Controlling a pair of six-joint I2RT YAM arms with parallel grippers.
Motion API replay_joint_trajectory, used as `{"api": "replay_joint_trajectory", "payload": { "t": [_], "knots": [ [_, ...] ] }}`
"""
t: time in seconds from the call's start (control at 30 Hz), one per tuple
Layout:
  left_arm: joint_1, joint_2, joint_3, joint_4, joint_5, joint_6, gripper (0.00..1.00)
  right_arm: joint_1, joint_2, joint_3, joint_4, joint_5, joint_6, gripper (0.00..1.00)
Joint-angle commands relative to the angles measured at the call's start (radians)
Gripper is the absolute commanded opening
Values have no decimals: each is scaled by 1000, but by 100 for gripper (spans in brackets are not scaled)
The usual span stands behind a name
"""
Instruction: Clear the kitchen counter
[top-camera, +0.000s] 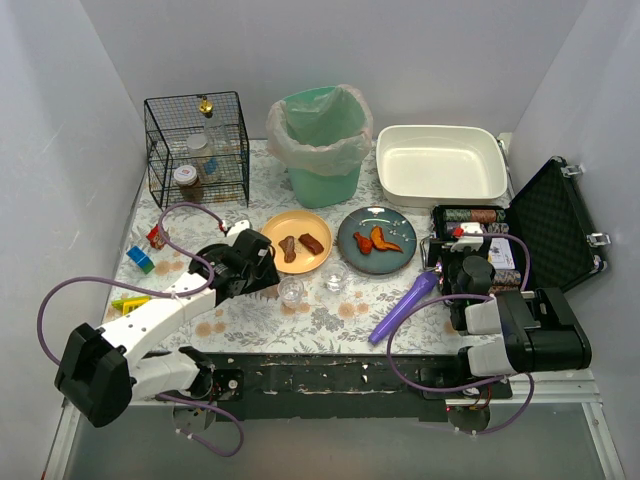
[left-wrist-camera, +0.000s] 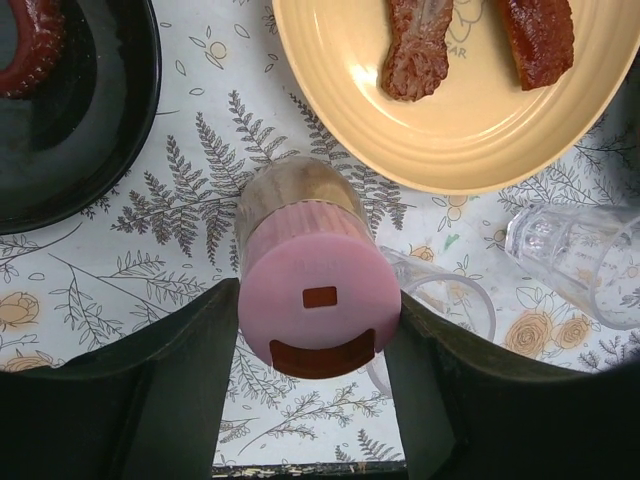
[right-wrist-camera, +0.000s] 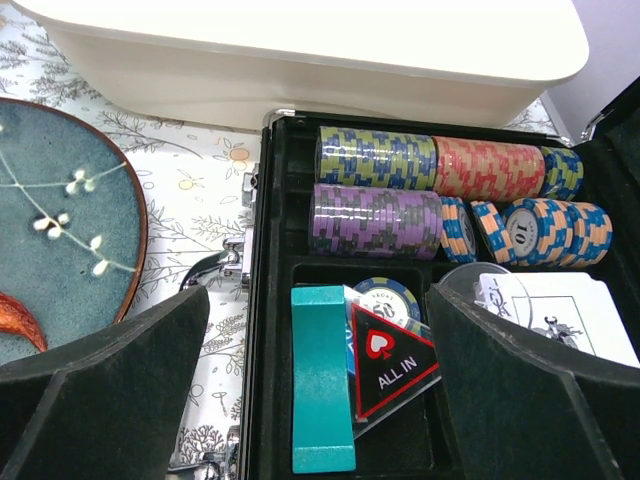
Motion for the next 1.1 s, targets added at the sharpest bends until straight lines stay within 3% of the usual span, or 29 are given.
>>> {"api": "replay_joint_trajectory", "payload": {
  "t": [0.0, 0.27, 0.5, 0.67, 0.83, 1.07],
  "knots": [
    [-7, -46, -4, -5, -19, -6, 57, -3, -80, 111, -167, -28, -18, 98],
    [-8, -31, -7, 18, -38, 3, 54, -3, -264, 257, -449, -73, 70, 98],
    [-8, -10, 5, 44, -71, 14, 73, 0, -310, 539, -900, -188, 249, 98],
    [-8, 21, 6, 64, -88, 20, 79, 10, -371, 544, -947, -275, 268, 98],
    [-8, 43, 8, 81, -97, 31, 71, 10, -438, 496, -920, -301, 272, 97],
    [-7, 47, 29, 84, -121, 58, 43, 13, -471, 472, -933, -346, 288, 95]
  ]
}}
